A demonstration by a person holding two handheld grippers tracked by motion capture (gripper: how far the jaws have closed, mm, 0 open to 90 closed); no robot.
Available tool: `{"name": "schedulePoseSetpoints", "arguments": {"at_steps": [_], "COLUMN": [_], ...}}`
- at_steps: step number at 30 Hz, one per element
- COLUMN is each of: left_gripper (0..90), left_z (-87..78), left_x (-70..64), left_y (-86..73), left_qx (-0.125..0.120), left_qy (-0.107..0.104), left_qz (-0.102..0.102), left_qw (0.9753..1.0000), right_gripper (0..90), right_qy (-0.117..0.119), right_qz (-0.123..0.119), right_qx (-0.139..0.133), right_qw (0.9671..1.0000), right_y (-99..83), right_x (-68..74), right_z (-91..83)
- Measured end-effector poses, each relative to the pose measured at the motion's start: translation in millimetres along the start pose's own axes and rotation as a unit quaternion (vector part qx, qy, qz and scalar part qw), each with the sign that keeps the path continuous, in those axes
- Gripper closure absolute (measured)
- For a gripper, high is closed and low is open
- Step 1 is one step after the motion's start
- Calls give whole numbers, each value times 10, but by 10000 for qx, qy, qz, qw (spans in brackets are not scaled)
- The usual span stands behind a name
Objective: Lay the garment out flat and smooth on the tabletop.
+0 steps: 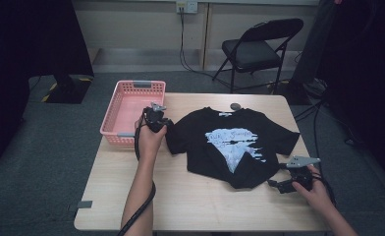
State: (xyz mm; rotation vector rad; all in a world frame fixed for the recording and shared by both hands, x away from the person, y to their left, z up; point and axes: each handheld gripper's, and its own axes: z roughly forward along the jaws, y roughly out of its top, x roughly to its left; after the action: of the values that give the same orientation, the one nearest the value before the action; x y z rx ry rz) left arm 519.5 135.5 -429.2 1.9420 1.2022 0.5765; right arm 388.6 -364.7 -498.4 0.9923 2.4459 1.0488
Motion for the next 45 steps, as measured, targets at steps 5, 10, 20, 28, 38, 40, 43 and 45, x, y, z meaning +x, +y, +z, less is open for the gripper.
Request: {"name": "schedulePoseSetpoints", "arguments": {"at_steps": [5,10,20,28,38,40,43,45], "left_gripper": [728,372,181,158,158,158,160,164], "left_z": [-38,-85,-233,-328,-251,-182,-151,-141], "left_x": [-10,-74,-332,-550,-883,-1010,-1072,-1102], "left_y": [13,54,31,-187,-649,-819,-916,-975], "left_qx": [-114,-545,-798,-778,-406,-139,32,159], "left_qy": [2,-49,-671,-1134,-1563,-1647,-1721,-1712], "left_qz": [40,115,153,288,468,629,687,852], "left_qw": [9999,9984,9944,9901,9858,9842,9827,9814], "right_gripper": [100,100,100,100,99,98,98,98], "right_qy": [1,1,1,8,7,5,6,7], "right_qz": [0,1,-1,-7,-13,-21,-22,-22], "right_qx": [-1,-1,-1,-1,-1,2,1,2], "right_qw": [10000,10000,10000,10000,10000,10000,10000,10000], "right_y": [0,0,0,2,11,14,15,16], "right_x": [0,0,-1,-2,-6,-6,-7,-7], "right_z": [0,0,0,2,12,15,17,17]}}
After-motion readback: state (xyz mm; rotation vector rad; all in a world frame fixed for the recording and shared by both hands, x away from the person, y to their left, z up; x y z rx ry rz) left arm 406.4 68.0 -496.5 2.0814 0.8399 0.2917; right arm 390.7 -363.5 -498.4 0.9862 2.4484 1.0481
